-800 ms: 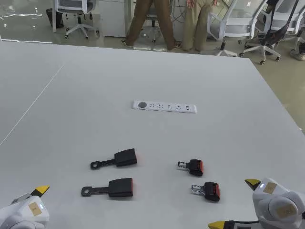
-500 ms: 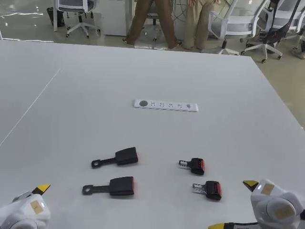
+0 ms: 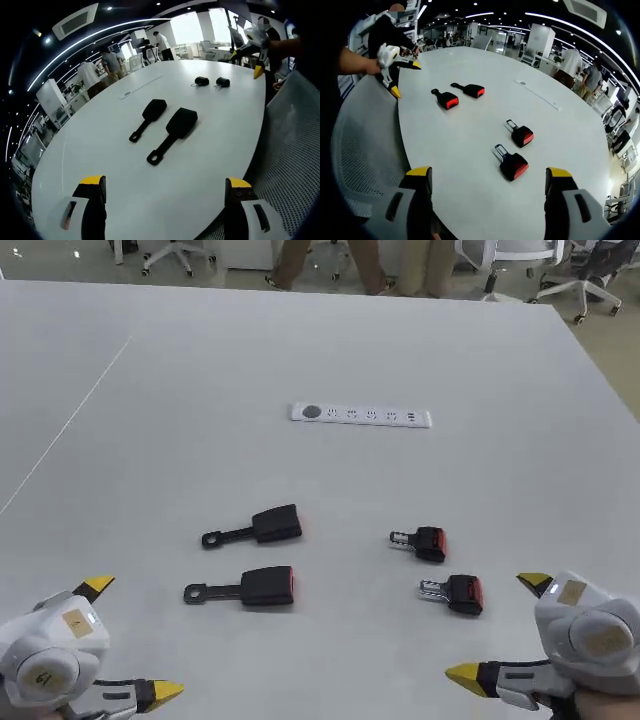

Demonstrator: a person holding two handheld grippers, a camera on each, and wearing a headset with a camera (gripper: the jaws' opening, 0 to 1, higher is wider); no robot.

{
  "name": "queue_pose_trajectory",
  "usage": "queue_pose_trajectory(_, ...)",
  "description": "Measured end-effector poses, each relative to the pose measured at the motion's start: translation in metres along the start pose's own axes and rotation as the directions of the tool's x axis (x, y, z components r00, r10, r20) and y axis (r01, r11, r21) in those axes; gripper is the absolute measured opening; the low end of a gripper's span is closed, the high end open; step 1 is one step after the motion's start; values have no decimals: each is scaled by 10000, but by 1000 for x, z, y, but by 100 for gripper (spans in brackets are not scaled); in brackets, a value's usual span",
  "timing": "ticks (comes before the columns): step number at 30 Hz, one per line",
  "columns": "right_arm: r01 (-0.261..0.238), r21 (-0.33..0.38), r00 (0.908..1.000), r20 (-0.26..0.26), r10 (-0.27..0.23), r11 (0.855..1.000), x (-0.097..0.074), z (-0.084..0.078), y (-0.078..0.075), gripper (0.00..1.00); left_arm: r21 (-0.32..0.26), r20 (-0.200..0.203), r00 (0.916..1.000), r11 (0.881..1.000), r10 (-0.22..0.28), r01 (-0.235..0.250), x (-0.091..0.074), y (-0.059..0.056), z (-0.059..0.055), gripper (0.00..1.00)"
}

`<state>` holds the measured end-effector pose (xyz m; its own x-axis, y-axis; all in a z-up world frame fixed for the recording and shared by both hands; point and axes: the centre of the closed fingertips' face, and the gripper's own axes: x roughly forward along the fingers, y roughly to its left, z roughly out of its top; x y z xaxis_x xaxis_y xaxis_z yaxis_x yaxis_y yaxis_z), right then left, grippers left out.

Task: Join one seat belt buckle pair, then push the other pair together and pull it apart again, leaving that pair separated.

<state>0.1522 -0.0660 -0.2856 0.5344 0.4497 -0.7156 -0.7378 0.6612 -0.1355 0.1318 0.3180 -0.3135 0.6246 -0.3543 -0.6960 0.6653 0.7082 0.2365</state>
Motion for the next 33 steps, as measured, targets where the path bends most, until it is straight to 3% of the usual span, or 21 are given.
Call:
queue_pose_trajectory(7,-37,13,10000,78,37,10000,2,7,-3,95,-6,43,10000,10000,-57,57,-3,-3,5,100)
queue_pose_trajectory(17,103,-128,9999,-71,-104,9999,1,5,-4,95,-97,140,9999,10000,3,-2,-15,-10,22,100)
queue_pose_trajectory(23,203,-91,9998,-77,-204,9998,0,4,-6,94,-210,91,9999,9997,84,-82,-18,-9,22,100)
queue_pose_trajectory(25,203,104,9996,177,-205,9997,-1,9,-5,94,-167,65,10000,9998,53,-52,-16,-8,19,99)
queue_pose_trajectory(33,372,-90,9992,156,-371,9993,-4,7,-8,91,-28,18,9996,9996,-265,265,-19,-17,26,96)
